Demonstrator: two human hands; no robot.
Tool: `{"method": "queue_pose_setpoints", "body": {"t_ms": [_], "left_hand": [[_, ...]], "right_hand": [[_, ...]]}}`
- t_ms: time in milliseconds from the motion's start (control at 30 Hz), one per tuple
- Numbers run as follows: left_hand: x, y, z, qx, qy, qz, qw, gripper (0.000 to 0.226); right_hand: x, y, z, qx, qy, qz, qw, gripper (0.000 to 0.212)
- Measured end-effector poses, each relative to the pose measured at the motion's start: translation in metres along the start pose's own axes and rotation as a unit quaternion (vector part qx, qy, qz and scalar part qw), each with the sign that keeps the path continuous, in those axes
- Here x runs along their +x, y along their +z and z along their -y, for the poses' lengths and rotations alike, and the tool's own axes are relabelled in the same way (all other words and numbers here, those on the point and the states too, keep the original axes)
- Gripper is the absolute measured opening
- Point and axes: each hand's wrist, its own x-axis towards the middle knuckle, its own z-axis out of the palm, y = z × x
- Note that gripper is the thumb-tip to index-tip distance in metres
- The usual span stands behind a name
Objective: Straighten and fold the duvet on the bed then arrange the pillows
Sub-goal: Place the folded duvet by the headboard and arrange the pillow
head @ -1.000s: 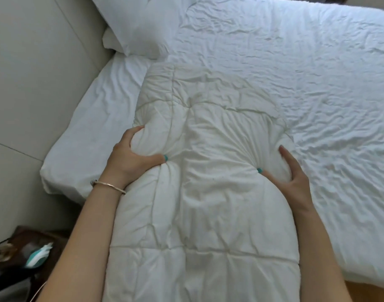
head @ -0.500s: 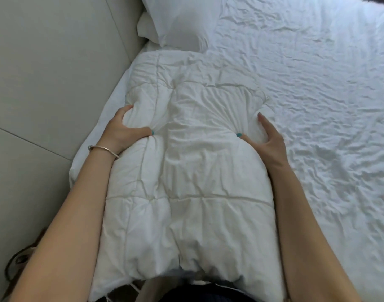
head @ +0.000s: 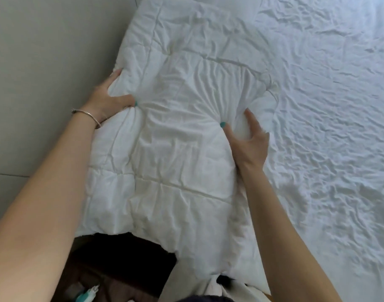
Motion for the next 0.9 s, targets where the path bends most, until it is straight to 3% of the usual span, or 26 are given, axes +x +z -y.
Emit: {"method": "queue_pose_setpoints", "body": {"t_ms": [67,200,300,367,400,467,500,567,600,700,900], "left_hand": [[0.027,0.008,0.028,0.006,-0.059,-0.008,0.998,0.081],[0.068,0.021,0.093,0.097,-0.176,0.026,0.979,0.116],[0.091,0.037,0.097,0.239,-0.237,0.029,0.941,0.106],[0.082,0.055,0.067,0.355,-0.172,-0.032,0.918,0.096],[0.074,0.067,0.05,0.385,-0.086,-0.087,0.915,0.089],[0.051,0.091,0.022,0.359,0.098,-0.181,0.91,0.072],[0.038,0.106,0.016,0.332,0.141,-0.204,0.91,0.066],[0.011,0.137,0.022,0.317,0.118,-0.18,0.924,0.066],[0.001,0.15,0.033,0.337,0.082,-0.144,0.927,0.07],[0.004,0.172,0.07,0.392,0.01,-0.086,0.916,0.077],[0.024,0.19,0.069,0.407,0.005,-0.093,0.909,0.079]], "right_hand": [[-0.005,0.037,-0.017,-0.039,0.047,0.021,0.998,0.081],[-0.009,0.08,-0.057,-0.177,0.151,0.102,0.967,0.095],[0.004,0.084,-0.063,-0.21,0.173,0.119,0.955,0.096],[0.005,0.082,-0.061,-0.243,0.202,0.131,0.94,0.096],[0.004,0.08,-0.059,-0.269,0.19,0.122,0.936,0.097],[0.002,0.078,-0.046,-0.304,0.088,0.057,0.947,0.093],[0.004,0.077,-0.038,-0.298,0.009,0.012,0.954,0.088],[0.015,0.083,-0.028,-0.293,-0.104,-0.008,0.95,0.078],[0.02,0.088,-0.03,-0.315,-0.123,0.034,0.941,0.075],[0.033,0.102,-0.057,-0.367,-0.095,0.166,0.91,0.069],[0.045,0.105,-0.068,-0.351,-0.082,0.152,0.92,0.066]]}}
